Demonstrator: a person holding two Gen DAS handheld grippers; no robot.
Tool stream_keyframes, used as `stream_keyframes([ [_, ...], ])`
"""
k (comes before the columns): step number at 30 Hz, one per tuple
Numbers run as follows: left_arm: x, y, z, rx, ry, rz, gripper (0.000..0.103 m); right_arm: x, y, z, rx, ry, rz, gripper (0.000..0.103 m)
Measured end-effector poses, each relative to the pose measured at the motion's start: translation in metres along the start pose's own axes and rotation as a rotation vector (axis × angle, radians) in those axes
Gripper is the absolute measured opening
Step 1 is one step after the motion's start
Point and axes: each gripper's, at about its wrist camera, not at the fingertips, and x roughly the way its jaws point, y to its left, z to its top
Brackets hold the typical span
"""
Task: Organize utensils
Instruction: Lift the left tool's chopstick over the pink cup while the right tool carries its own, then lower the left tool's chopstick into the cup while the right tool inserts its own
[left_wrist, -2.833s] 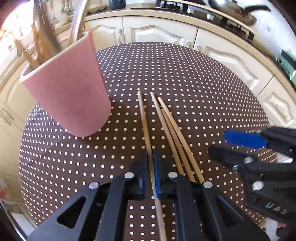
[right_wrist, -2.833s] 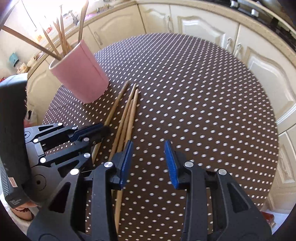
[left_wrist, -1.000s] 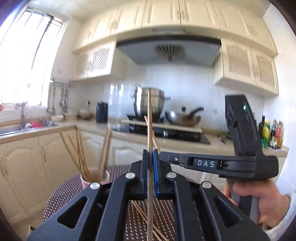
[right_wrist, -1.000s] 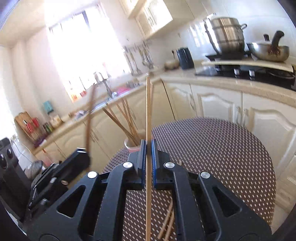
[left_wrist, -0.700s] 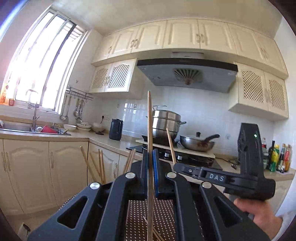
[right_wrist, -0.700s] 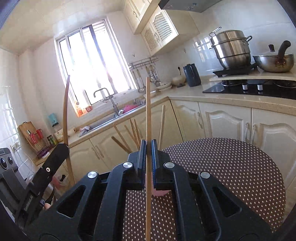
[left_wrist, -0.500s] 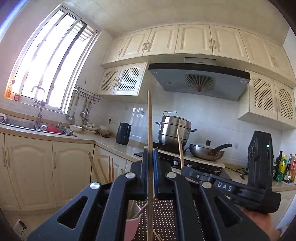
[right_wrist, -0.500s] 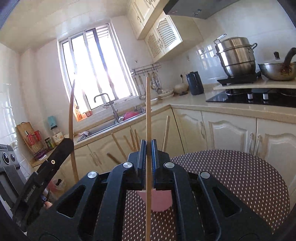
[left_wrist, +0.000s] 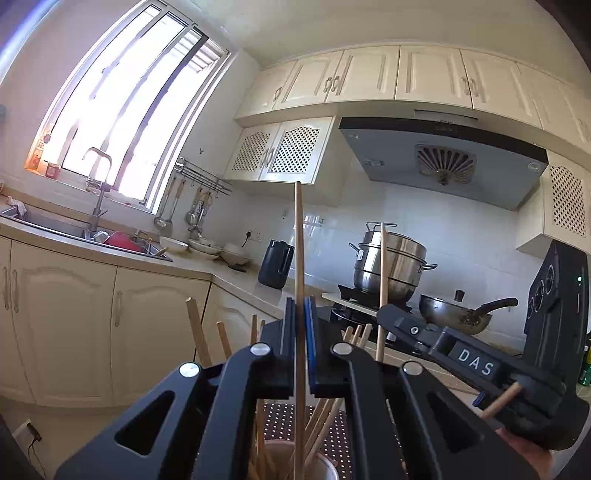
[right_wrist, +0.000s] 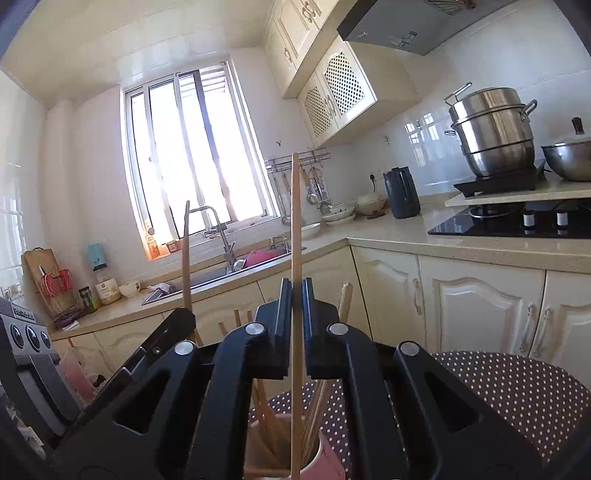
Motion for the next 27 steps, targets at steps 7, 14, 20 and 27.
stream_keyframes([
  [7, 0.017, 0.003, 0.002, 0.018, -0.043, 0.019, 0.005, 0.017, -0.003, -0.011, -0.016, 0.003, 0.027, 0.006],
  [14, 0.026, 0.002, -0.012, 0.047, -0.024, 0.034, 0.005, 0.019, -0.007, -0.024, -0.018, 0.027, 0.037, 0.006],
  [20, 0.016, 0.002, -0.025, 0.065, 0.022, 0.026, 0.005, 0.009, -0.008, -0.036, -0.022, 0.055, 0.038, 0.006],
  [27, -0.002, 0.002, -0.032, 0.098, 0.071, 0.021, 0.006, -0.011, -0.009, -0.039, -0.009, 0.072, 0.043, 0.006],
])
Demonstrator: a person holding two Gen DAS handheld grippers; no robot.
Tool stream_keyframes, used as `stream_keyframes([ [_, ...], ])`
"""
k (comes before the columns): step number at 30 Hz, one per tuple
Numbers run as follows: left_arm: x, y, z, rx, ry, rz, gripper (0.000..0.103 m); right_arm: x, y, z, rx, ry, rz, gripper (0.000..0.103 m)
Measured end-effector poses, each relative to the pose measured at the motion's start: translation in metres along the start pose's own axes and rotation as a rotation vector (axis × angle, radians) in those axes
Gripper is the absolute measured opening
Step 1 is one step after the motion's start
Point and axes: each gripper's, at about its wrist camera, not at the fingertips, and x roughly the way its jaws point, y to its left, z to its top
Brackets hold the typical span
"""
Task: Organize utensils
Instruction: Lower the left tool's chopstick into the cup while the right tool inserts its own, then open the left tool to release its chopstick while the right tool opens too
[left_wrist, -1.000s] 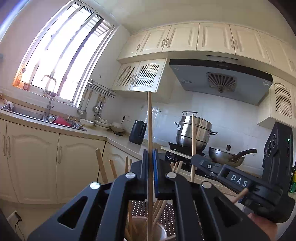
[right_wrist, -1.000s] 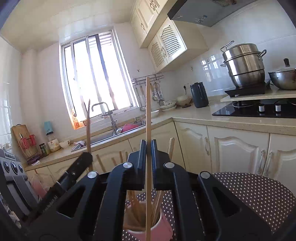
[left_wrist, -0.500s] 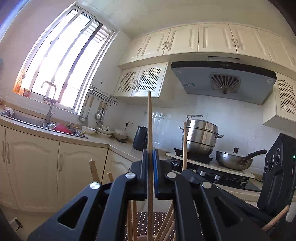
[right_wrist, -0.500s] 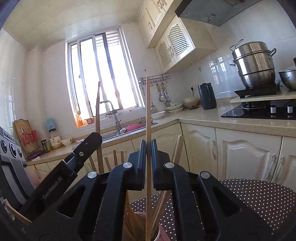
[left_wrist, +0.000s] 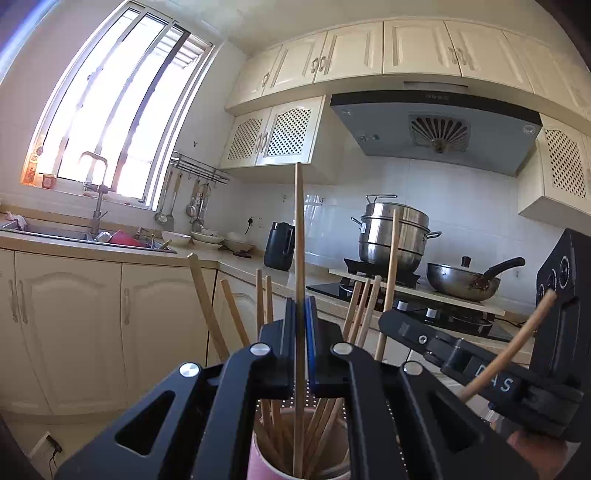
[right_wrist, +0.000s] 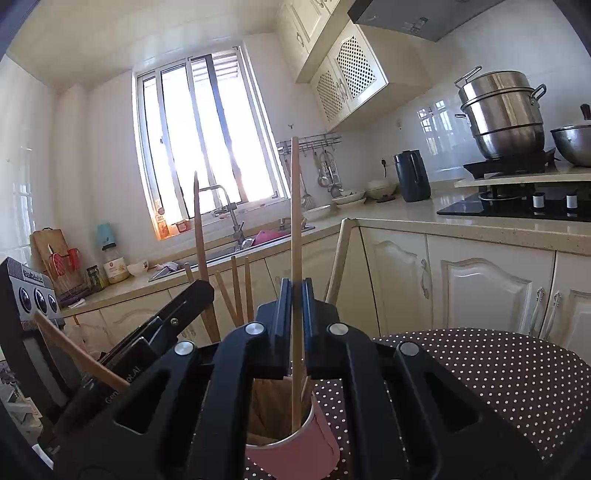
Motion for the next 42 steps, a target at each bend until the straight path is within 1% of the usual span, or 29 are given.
stream_keyframes([
  [5, -0.012, -0.002, -0.011, 0.033, 0.045, -0.008, 0.006, -0.011, 0.005, -0.011, -0.017, 0.038, -0.002, 0.006],
  [10, -0.018, -0.001, -0.02, 0.044, 0.116, -0.011, 0.006, -0.016, 0.007, -0.027, -0.029, 0.101, -0.015, 0.006],
  [12, -0.023, -0.001, -0.022, 0.048, 0.12, 0.0, 0.006, -0.016, 0.006, -0.032, -0.021, 0.131, -0.016, 0.006],
  [14, -0.028, -0.003, -0.022, 0.063, 0.12, 0.013, 0.007, -0.019, 0.007, -0.034, -0.024, 0.142, -0.035, 0.006],
  [16, -0.033, -0.006, -0.02, 0.069, 0.124, 0.014, 0.019, -0.023, 0.008, -0.035, -0.019, 0.144, -0.042, 0.007],
  [17, -0.036, -0.007, -0.019, 0.069, 0.118, 0.019, 0.029, -0.025, 0.009, -0.034, -0.018, 0.143, -0.047, 0.007],
  [20, -0.044, -0.01, -0.013, 0.073, 0.109, 0.022, 0.029, -0.034, 0.012, -0.03, -0.021, 0.133, -0.061, 0.007],
  [22, -0.049, -0.012, -0.01, 0.08, 0.114, 0.027, 0.033, -0.04, 0.014, -0.028, -0.021, 0.127, -0.069, 0.007],
  [24, -0.056, -0.014, -0.007, 0.085, 0.11, 0.033, 0.043, -0.046, 0.016, -0.025, -0.022, 0.122, -0.078, 0.007],
  [29, -0.076, -0.02, 0.0, 0.105, 0.091, 0.044, 0.057, -0.065, 0.02, -0.019, -0.022, 0.11, -0.097, 0.007],
  [35, -0.101, -0.03, 0.007, 0.124, 0.074, 0.063, 0.064, -0.089, 0.026, -0.015, -0.028, 0.108, -0.123, 0.007],
  [42, -0.127, -0.046, 0.012, 0.151, 0.075, 0.077, 0.066, -0.122, 0.03, -0.017, -0.026, 0.109, -0.146, 0.007],
])
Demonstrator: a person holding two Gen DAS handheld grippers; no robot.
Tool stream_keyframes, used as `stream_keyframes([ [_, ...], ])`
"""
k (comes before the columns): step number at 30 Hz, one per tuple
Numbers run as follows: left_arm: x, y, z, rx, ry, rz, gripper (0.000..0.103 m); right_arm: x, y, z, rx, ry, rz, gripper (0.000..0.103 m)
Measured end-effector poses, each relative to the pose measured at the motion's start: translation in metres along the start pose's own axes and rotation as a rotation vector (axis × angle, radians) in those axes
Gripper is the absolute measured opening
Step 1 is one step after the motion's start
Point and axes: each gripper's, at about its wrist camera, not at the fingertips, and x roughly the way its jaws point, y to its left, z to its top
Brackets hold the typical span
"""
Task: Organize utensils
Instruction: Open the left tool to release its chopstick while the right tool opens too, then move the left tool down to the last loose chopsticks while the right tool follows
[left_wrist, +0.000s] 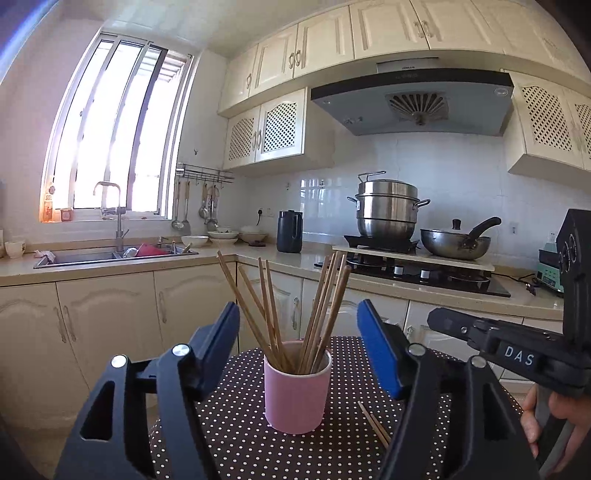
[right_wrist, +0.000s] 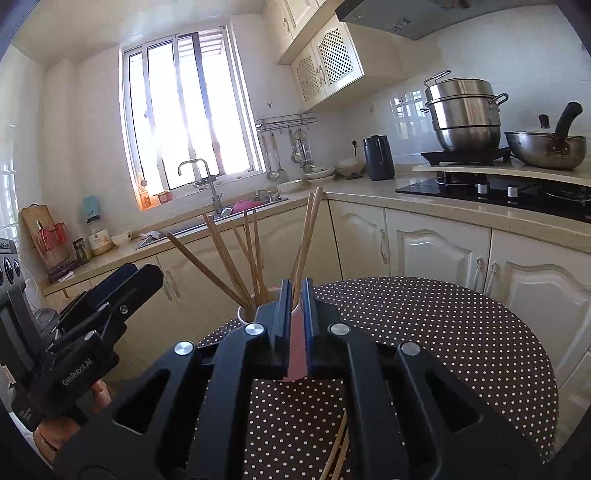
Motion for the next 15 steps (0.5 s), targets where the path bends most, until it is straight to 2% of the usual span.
stream_keyframes([
  [5, -0.011, -0.014, -0.003, 0.023, 0.047, -0.003, 0.066, -0.018, -0.003, -0.01, 0.015, 0.014, -0.02, 0.012],
  [7, -0.013, -0.021, -0.006, 0.038, 0.065, 0.0, 0.066, -0.025, -0.005, -0.015, 0.022, 0.021, -0.03, 0.02],
  [11, -0.015, -0.035, -0.014, 0.065, 0.117, -0.013, 0.066, -0.035, -0.011, -0.024, 0.04, 0.034, -0.05, 0.029],
  [12, -0.014, -0.039, -0.016, 0.076, 0.134, -0.014, 0.066, -0.037, -0.014, -0.027, 0.047, 0.04, -0.053, 0.036],
  [13, -0.013, -0.043, -0.017, 0.085, 0.15, -0.015, 0.066, -0.039, -0.016, -0.029, 0.054, 0.044, -0.056, 0.047],
  [15, -0.007, -0.051, -0.022, 0.103, 0.201, -0.028, 0.066, -0.041, -0.02, -0.034, 0.058, 0.053, -0.066, 0.049],
])
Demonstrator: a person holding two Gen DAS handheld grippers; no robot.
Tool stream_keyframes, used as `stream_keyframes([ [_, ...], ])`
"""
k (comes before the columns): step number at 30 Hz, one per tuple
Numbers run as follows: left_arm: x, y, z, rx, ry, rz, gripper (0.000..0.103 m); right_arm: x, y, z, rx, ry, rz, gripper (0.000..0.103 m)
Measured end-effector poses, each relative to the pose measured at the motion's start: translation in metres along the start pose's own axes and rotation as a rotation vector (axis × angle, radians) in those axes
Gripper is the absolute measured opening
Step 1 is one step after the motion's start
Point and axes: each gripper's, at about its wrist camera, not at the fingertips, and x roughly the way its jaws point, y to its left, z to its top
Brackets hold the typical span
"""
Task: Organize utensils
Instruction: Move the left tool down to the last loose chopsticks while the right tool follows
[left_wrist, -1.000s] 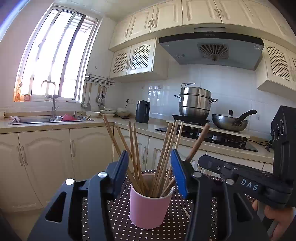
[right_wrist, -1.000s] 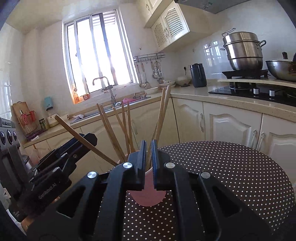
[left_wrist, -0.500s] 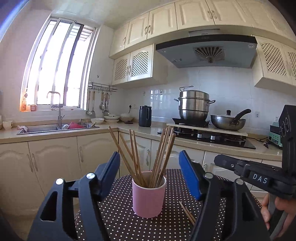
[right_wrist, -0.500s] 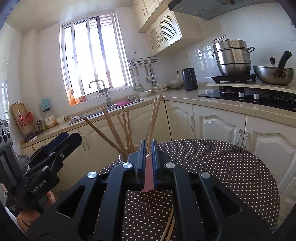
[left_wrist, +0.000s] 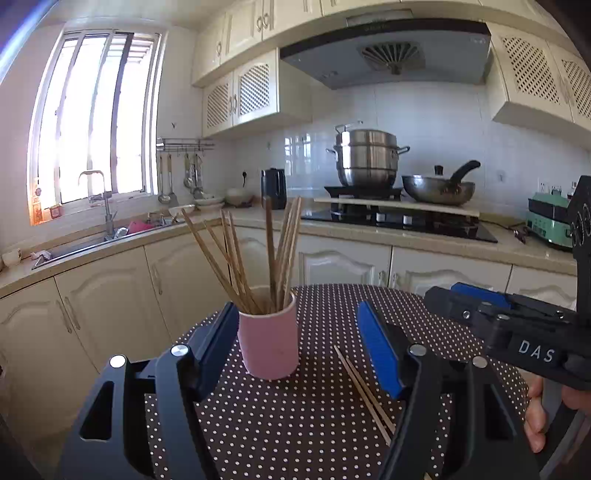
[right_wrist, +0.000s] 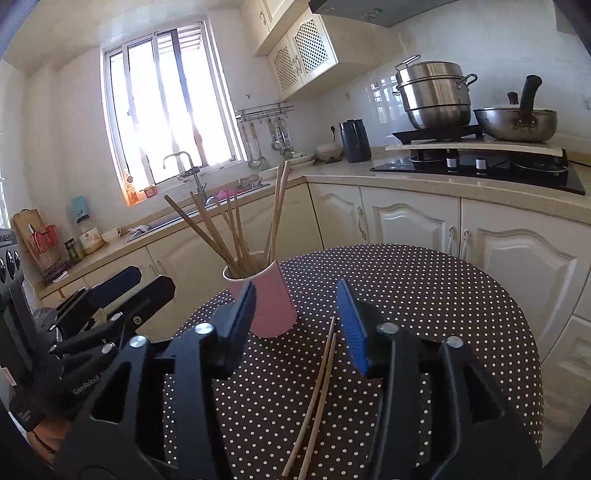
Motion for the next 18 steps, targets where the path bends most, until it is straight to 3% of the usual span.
stream_keyframes([
  [7, 0.038, -0.029, -0.014, 0.055, 0.201, -0.046, 0.066, 0.005, -0.023, -0.013, 0.036, 0.078, -0.066, 0.049],
  [12, 0.085, -0.047, -0.03, 0.079, 0.408, -0.066, 0.066, 0.022, -0.048, -0.023, 0.083, 0.192, -0.133, 0.049],
  [18, 0.138, -0.048, -0.044, -0.004, 0.606, -0.103, 0.066, 0.049, -0.068, -0.037, 0.107, 0.327, -0.166, 0.049],
])
